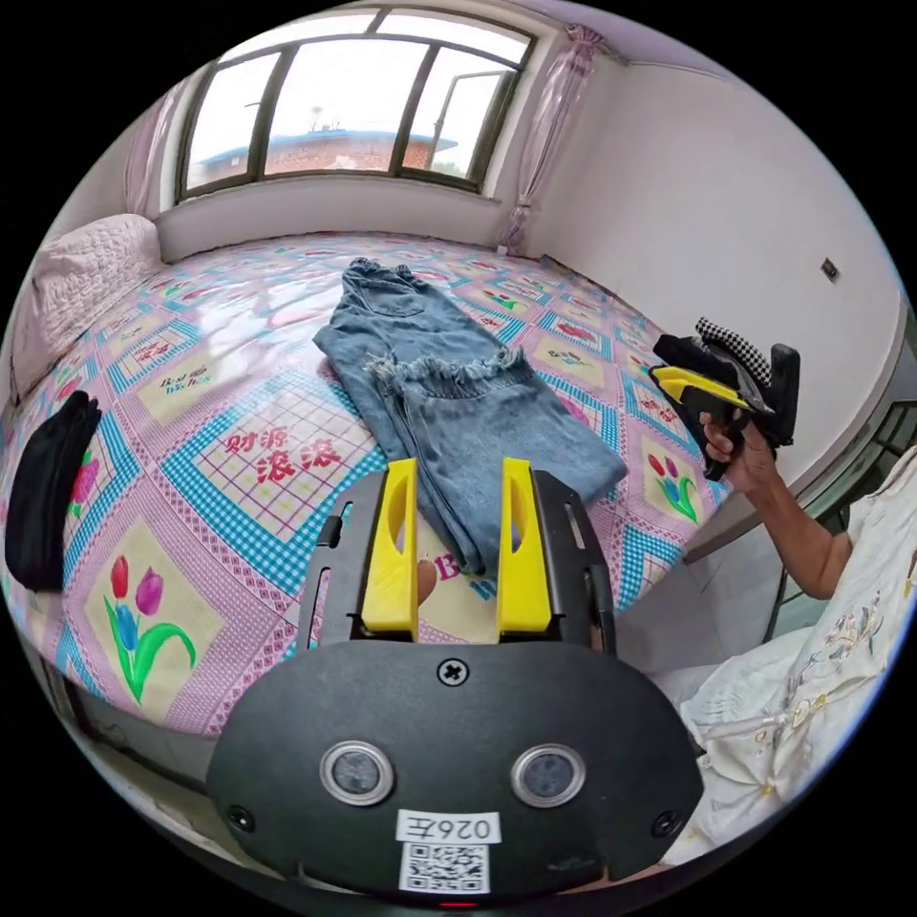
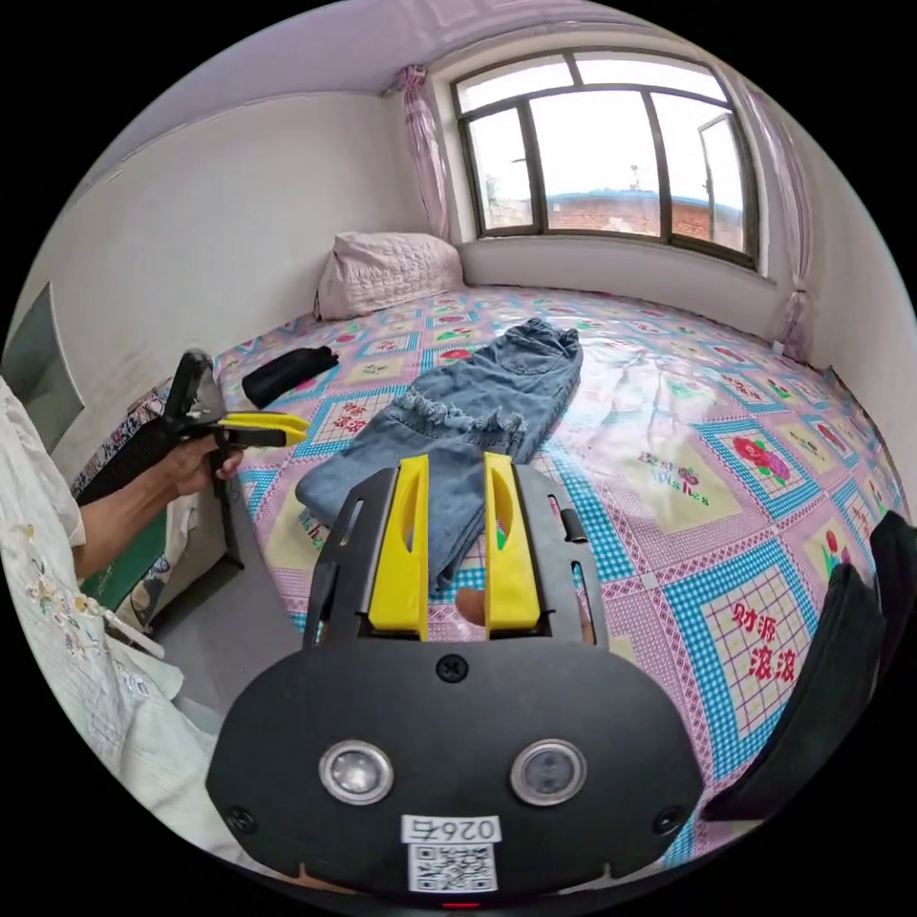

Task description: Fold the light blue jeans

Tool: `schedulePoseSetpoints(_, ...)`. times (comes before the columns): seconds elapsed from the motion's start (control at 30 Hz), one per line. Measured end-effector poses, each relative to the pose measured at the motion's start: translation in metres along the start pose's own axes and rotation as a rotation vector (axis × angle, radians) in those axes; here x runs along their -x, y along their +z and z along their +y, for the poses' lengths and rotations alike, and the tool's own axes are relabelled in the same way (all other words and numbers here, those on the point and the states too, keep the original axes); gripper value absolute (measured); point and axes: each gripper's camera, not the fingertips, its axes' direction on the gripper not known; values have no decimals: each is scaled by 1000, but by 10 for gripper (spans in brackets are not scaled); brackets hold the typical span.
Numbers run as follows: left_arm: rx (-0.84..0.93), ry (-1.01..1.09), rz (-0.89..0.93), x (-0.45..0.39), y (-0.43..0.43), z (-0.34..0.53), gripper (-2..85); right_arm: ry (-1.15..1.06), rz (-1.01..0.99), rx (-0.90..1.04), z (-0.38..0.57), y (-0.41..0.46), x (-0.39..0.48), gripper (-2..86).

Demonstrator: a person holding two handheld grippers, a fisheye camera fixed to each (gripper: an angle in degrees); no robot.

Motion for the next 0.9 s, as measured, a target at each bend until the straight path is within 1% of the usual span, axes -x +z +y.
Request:
schedulePoseSetpoints(0.1, 31, 29, 24, 27, 36, -47, 163, -76, -15, 58, -34, 56, -16, 71)
schedulePoseSetpoints(0.27, 175, 80, 72, 60, 108, -106, 183, -153, -99, 174, -90, 159, -52, 103)
schedulePoseSetpoints(0.33, 242, 80, 94, 71, 137, -118, 180, -177, -135, 221, -102, 188, -61, 109)
schedulePoseSetpoints(0.4, 263, 71, 93, 77, 150, -121, 167, -200, -165, 259, -110, 211, -67, 109)
schedulePoseSetpoints(0.47, 253, 85, 61, 78, 153, -121, 142, -222, -168, 343, -116, 238, -73, 107)
schedulePoseSetpoints(0.53, 218, 107, 36, 77, 150, -118, 112, -224, -165, 337, -117, 243, -77, 86)
schedulePoseSetpoints(0.57, 208, 110, 31, 77, 148, -118, 105, -233, -144, 328, -117, 242, -79, 51)
schedulePoseSetpoints(0.63, 175, 138, 29, 74, 140, -118, 81, -218, -138, 322, -119, 240, -84, 13)
schedulePoseSetpoints(0.7, 177, 160, 24, 73, 138, -119, 78, -202, -167, 336, -121, 241, -89, 1)
schedulePoseSetpoints(0.77, 181, 167, 22, 76, 138, -120, 77, -176, -171, 325, -125, 239, -92, 12)
schedulePoseSetpoints(0.8, 188, 166, 26, 80, 140, -120, 78, -169, -171, 319, -126, 239, -93, 30)
schedulePoseSetpoints(0.83, 196, 158, 34, 85, 142, -121, 78, -156, -164, 307, -128, 239, -95, 67)
schedulePoseSetpoints(0.9, 209, 134, 54, 94, 147, -120, 79, -162, -183, 338, -130, 247, -97, 99)
